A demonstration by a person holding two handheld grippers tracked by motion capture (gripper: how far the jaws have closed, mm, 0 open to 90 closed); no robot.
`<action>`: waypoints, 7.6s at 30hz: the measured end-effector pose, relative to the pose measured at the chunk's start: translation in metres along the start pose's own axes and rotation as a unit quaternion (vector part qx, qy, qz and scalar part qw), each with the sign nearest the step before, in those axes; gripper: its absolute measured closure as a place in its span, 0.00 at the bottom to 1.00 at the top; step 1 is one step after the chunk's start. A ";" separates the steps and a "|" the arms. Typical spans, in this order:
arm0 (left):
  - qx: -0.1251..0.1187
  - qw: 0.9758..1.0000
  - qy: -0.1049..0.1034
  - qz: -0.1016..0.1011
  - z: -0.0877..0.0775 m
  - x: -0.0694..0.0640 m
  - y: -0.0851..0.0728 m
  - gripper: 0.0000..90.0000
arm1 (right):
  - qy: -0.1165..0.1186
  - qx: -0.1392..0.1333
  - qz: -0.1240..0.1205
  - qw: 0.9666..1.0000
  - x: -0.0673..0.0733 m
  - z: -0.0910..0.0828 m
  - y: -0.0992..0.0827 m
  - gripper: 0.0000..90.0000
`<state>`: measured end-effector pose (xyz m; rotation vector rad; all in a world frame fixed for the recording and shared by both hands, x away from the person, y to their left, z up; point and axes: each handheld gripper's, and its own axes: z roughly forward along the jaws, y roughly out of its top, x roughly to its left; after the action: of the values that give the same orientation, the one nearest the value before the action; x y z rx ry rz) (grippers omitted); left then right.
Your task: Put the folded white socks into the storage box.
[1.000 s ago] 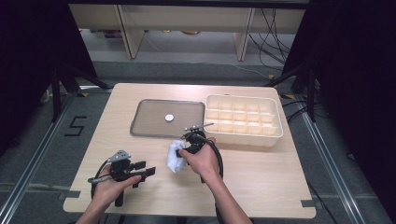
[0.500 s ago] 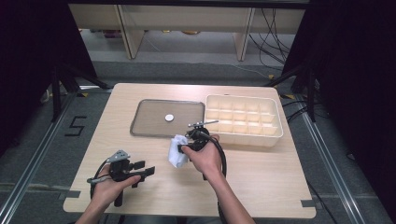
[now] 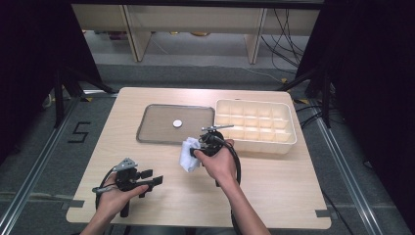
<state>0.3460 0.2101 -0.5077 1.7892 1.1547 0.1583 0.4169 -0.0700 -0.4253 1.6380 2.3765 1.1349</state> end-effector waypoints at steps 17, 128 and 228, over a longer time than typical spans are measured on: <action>0.002 1.000 0.000 0.002 0.000 -0.001 0.000 0.44 | -0.007 -0.048 -0.012 0.999 -0.011 -0.011 0.008 0.77; 0.001 1.000 -0.001 0.005 0.000 -0.003 0.001 0.44 | -0.130 -0.130 0.012 0.983 -0.083 -0.036 0.051 0.76; 0.009 1.000 -0.014 0.015 0.008 -0.011 0.000 0.45 | -0.206 0.002 -0.072 0.976 -0.087 0.023 0.057 0.74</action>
<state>0.3439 0.1967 -0.5080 1.8198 1.1132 0.1410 0.5104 -0.1188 -0.4400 1.4942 2.1847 0.6840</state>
